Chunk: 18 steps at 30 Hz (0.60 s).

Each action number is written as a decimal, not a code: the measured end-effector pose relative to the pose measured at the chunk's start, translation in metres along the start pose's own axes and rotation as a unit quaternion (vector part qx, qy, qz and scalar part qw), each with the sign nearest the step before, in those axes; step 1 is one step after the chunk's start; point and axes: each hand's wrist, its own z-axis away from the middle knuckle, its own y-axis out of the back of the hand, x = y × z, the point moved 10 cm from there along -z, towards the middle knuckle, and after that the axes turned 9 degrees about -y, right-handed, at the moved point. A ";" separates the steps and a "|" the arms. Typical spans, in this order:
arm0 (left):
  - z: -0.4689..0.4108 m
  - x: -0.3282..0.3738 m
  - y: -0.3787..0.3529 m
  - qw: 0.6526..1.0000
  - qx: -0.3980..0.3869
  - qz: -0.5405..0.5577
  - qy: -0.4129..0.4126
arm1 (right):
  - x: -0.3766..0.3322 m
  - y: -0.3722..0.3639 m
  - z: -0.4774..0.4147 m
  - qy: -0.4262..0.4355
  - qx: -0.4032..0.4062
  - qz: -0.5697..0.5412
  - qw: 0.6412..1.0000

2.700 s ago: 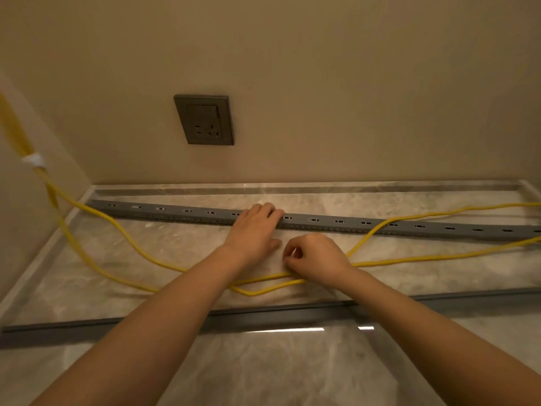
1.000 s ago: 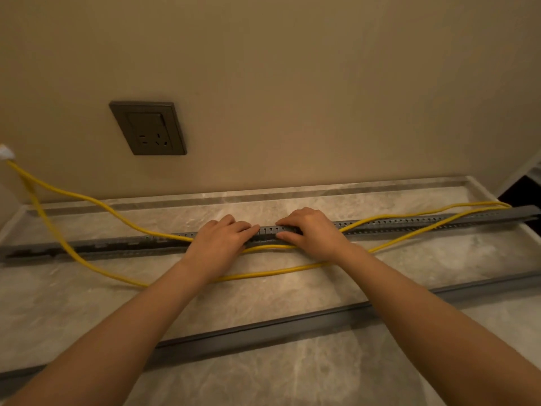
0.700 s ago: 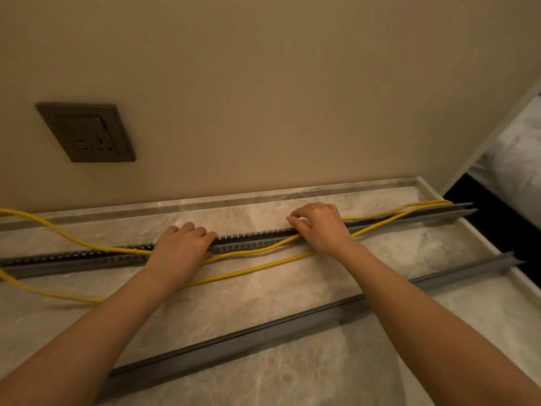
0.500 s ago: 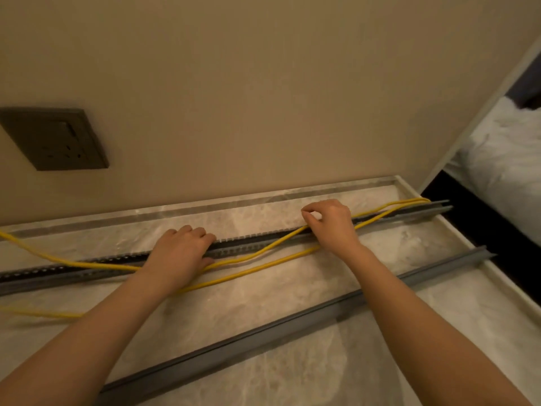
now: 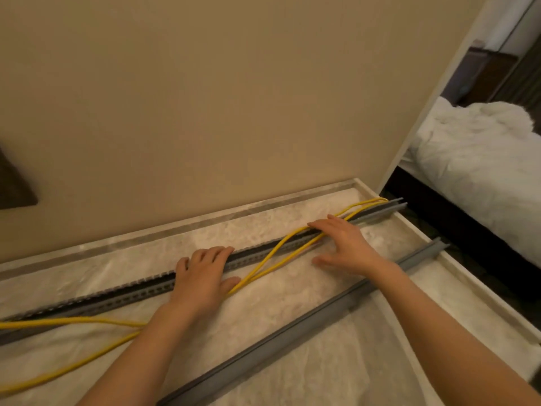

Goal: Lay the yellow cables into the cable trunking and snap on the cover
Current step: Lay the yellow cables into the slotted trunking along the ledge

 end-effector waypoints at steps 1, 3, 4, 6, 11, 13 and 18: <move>0.001 0.000 0.000 1.000 0.014 -0.010 0.000 | 0.003 -0.004 -0.001 0.003 -0.008 0.024 1.000; 0.001 0.000 -0.001 0.999 0.031 -0.024 -0.001 | 0.005 -0.008 -0.004 0.000 -0.006 0.045 0.999; 0.000 -0.001 -0.002 0.999 0.031 -0.026 -0.001 | 0.004 -0.009 -0.005 -0.004 0.002 0.046 0.999; -0.001 -0.001 -0.004 0.999 0.022 -0.025 0.003 | -0.003 -0.008 -0.009 -0.007 0.032 0.056 0.998; 0.001 0.000 -0.003 0.999 0.008 -0.030 0.009 | -0.019 -0.005 -0.011 0.029 0.069 0.017 0.997; 0.002 0.000 -0.003 1.000 0.001 -0.027 0.016 | -0.020 0.002 -0.009 0.041 0.090 -0.008 0.995; 0.001 -0.003 -0.004 0.999 -0.004 -0.004 0.039 | -0.021 0.024 -0.013 0.046 0.153 -0.003 0.987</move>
